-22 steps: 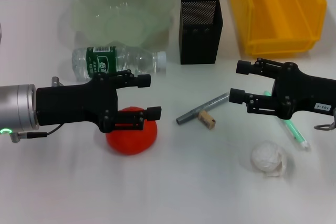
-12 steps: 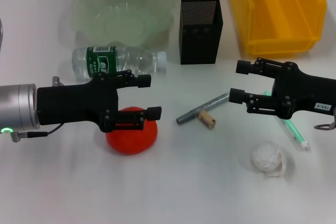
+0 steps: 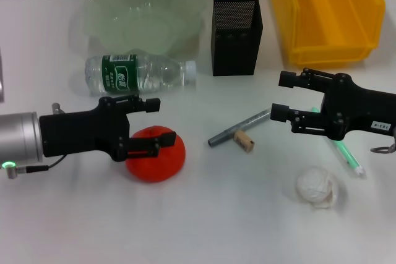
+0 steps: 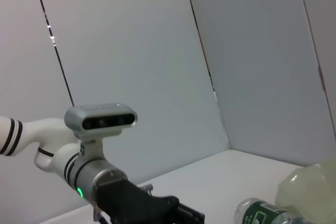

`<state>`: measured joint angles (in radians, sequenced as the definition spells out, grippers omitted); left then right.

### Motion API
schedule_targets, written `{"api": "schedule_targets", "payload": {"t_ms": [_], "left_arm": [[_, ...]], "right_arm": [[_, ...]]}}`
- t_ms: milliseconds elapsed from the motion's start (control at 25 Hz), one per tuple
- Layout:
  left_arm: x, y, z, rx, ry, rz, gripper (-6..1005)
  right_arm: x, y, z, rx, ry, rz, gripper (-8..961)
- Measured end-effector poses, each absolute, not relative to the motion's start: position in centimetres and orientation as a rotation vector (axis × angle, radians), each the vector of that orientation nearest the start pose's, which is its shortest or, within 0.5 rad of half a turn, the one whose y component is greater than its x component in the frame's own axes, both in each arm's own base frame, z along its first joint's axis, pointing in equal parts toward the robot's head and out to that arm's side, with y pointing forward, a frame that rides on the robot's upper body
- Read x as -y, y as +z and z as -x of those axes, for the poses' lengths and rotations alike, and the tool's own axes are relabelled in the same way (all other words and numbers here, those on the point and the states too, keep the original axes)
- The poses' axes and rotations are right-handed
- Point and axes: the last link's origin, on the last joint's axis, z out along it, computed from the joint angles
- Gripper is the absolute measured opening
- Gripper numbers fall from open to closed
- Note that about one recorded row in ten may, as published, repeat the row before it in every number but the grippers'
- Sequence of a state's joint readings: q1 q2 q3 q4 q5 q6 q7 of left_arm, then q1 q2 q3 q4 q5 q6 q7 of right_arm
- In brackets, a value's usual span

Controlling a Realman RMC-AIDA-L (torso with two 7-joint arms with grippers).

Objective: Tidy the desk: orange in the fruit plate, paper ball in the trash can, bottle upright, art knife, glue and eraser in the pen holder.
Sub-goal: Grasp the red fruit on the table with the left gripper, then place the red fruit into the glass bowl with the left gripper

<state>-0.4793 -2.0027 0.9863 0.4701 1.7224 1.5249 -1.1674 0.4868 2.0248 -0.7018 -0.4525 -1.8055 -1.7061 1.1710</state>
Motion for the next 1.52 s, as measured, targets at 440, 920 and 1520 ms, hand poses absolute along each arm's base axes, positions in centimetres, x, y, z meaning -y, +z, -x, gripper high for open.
{"api": "schedule_targets", "payload": {"t_ms": [440, 920, 1520], "left_arm": [[-30.6, -3.8, 29.5, 0.506, -0.565, 2.759, 695], [-30.3, -3.9, 29.9, 0.479, -0.526, 2.771, 657], [-30.4, -4.0, 29.6, 0.444, -0.518, 2.788, 266]], "right_arm": [[-30.1, 0.2, -26.6, -0.521, 1.023, 2.691, 775], [-30.2, 0.3, -26.6, -0.524, 1.026, 2.682, 775], [-30.3, 0.3, -26.5, -0.529, 1.029, 2.679, 776]]}}
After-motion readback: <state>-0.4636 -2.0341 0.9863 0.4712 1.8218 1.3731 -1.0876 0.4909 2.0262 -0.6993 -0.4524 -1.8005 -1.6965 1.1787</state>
